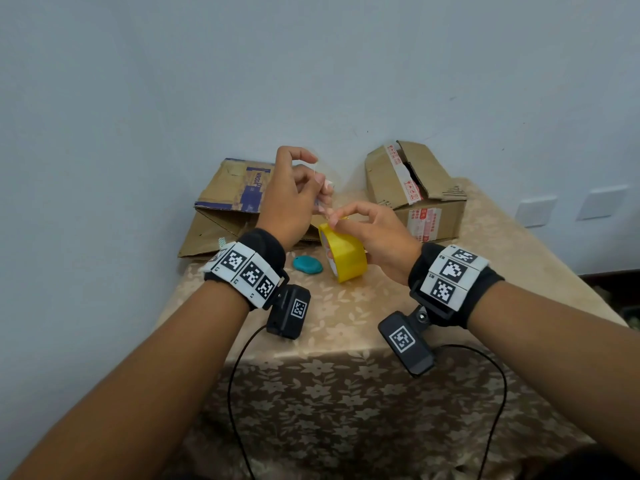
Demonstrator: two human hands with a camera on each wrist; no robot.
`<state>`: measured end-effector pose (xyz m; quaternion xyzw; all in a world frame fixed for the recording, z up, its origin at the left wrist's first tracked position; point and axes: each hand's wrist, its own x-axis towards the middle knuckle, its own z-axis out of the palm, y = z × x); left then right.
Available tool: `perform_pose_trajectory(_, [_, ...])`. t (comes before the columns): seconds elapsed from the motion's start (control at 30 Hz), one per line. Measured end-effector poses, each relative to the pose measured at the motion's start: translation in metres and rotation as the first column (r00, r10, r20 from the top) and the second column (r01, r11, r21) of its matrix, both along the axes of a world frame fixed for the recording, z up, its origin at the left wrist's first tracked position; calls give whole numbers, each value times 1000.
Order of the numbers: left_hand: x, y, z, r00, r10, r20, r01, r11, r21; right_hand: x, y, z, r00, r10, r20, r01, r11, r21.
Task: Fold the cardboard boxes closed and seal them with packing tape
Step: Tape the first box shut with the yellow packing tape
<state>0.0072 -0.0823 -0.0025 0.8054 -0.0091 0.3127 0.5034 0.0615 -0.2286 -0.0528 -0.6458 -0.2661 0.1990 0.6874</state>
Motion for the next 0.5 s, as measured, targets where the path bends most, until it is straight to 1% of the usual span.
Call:
perform_pose_trajectory(0.1, [-1, -1, 2, 1000, 25, 2, -25, 998, 55, 0, -2, 1, 999, 29, -28, -28, 999, 22])
perform_pose_trajectory(0.2, [-1, -2, 3, 999, 46, 21, -48, 991, 121, 0, -1, 0, 1000, 11, -11, -11, 1000, 26])
perform_pose_trajectory(0.3, [-1, -4, 4, 997, 65, 35, -70, 983, 173, 0, 0, -1, 999, 11, -32, -10, 999, 31])
perform_pose_trajectory(0.5, [4, -3, 3, 991, 136, 5, -135, 978, 158, 0, 0, 1, 1000, 6, -24, -6, 1000, 29])
